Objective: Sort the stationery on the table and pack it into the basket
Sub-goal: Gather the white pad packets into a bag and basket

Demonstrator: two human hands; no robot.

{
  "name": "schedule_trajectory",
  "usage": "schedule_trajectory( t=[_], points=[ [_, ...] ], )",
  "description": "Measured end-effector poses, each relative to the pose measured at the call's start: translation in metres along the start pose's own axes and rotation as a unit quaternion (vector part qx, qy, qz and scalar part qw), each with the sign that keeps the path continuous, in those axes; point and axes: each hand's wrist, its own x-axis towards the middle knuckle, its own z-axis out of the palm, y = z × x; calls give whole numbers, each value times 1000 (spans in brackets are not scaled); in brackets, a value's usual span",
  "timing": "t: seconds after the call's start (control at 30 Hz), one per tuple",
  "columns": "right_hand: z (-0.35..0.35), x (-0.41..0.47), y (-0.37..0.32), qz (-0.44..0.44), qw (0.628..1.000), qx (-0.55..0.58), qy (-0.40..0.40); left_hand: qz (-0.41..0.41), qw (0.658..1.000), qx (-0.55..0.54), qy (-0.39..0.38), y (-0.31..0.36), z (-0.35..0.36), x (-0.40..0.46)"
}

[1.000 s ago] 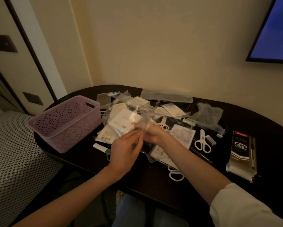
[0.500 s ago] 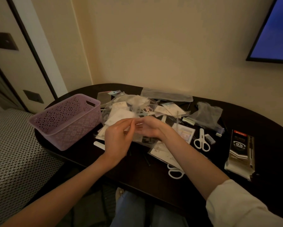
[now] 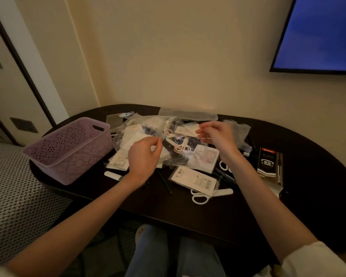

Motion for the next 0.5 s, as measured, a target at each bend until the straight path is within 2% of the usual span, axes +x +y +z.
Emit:
schedule_trajectory(
  t=[0.07, 0.17, 0.23, 0.33, 0.43, 0.5],
  points=[
    [-10, 7, 14, -3, 997, -20, 73, -3, 1000, 10, -5, 2, 1, -1],
    [-23, 18, 47, 6, 981, -152, 124, -9, 1000, 12, -12, 4, 0, -2],
    [-29, 21, 61, 0, 957, -282, 67, -10, 1000, 16, -11, 5, -2, -3],
    [-32, 30, 73, -28, 890, -448, -78, -8, 1000, 22, -11, 6, -6, -4],
    [-28, 42, 77, -47, 810, -559, -173, -7, 999, 29, -17, 7, -7, -6],
    [-26, 50, 81, -39, 777, -596, -201, -7, 999, 30, -20, 7, -7, -7]
  ],
)
